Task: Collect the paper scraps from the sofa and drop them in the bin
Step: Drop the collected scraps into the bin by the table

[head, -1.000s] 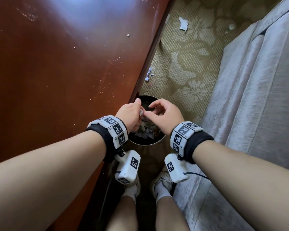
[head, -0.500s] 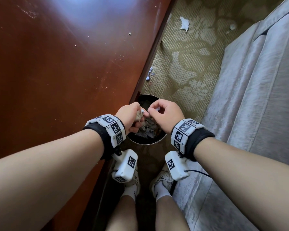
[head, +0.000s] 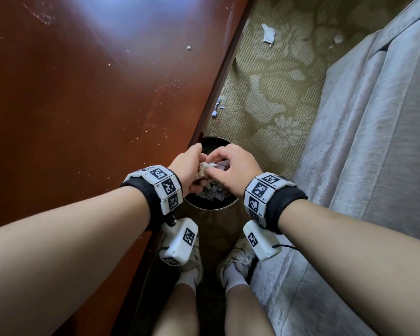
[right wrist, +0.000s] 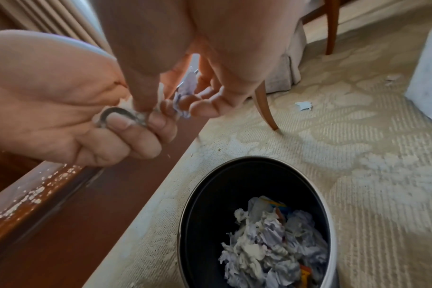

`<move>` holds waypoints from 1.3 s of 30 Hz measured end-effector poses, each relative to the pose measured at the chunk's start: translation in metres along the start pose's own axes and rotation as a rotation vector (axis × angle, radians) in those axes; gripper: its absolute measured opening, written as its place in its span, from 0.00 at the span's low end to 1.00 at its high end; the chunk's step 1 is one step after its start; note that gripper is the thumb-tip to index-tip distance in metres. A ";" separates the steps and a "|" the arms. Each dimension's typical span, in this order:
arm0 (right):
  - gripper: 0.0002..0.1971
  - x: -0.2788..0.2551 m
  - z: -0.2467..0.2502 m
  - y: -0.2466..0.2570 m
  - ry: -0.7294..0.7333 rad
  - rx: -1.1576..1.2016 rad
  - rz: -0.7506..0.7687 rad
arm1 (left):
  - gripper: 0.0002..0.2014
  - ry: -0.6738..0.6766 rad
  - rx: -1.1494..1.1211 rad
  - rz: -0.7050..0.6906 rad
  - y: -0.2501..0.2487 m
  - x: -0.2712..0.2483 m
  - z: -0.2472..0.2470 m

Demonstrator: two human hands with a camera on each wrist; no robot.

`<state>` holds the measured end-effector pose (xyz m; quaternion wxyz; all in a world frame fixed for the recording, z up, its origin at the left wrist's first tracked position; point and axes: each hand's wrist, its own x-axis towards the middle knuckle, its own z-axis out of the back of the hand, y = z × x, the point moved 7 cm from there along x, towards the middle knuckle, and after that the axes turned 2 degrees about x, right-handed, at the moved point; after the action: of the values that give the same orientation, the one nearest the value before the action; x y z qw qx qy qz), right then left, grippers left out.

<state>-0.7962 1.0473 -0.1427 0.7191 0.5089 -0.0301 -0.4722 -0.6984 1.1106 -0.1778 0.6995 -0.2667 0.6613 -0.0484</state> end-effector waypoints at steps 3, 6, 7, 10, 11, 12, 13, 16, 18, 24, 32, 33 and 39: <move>0.02 0.001 0.004 -0.003 -0.033 -0.001 0.015 | 0.14 0.013 -0.062 -0.001 -0.002 -0.002 -0.002; 0.02 0.001 0.008 -0.012 -0.106 0.074 -0.039 | 0.11 0.027 -0.075 -0.011 -0.005 -0.003 -0.005; 0.03 0.000 0.009 -0.015 -0.121 0.103 -0.058 | 0.12 0.019 -0.065 -0.014 -0.006 -0.004 -0.005; 0.03 -0.003 0.010 -0.022 -0.154 0.165 -0.114 | 0.13 0.021 -0.035 -0.026 -0.010 -0.006 -0.007; 0.03 -0.004 0.010 -0.024 -0.166 0.190 -0.131 | 0.12 0.029 -0.036 -0.032 -0.012 -0.006 -0.008; 0.03 -0.004 0.011 -0.026 -0.178 0.220 -0.146 | 0.12 0.033 -0.045 -0.042 -0.013 -0.006 -0.008; 0.04 -0.004 0.011 -0.027 -0.191 0.246 -0.165 | 0.12 0.039 -0.060 -0.056 -0.014 -0.005 -0.007; 0.07 -0.003 0.007 -0.030 -0.196 0.381 -0.220 | 0.14 0.062 -0.068 -0.134 -0.017 -0.004 -0.008; 0.06 -0.004 0.003 -0.027 -0.158 0.468 -0.224 | 0.15 0.072 -0.049 -0.163 -0.017 -0.002 -0.009; 0.06 -0.005 0.001 -0.018 -0.095 0.337 -0.119 | 0.24 -0.024 0.072 -0.156 -0.014 0.001 -0.009; 0.09 -0.007 0.003 -0.030 -0.119 0.536 -0.220 | 0.09 -0.021 -0.070 -0.020 -0.013 0.002 -0.016; 0.09 -0.006 0.003 -0.032 -0.119 0.555 -0.221 | 0.09 -0.004 -0.071 -0.032 -0.013 0.002 -0.017; 0.06 -0.005 -0.003 -0.032 -0.053 0.752 -0.251 | 0.16 0.051 -0.037 -0.149 -0.015 0.005 -0.015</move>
<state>-0.8187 1.0519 -0.1665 0.4182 0.7242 -0.1571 -0.5254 -0.7078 1.0913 -0.1753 0.6718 -0.3270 0.6579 -0.0948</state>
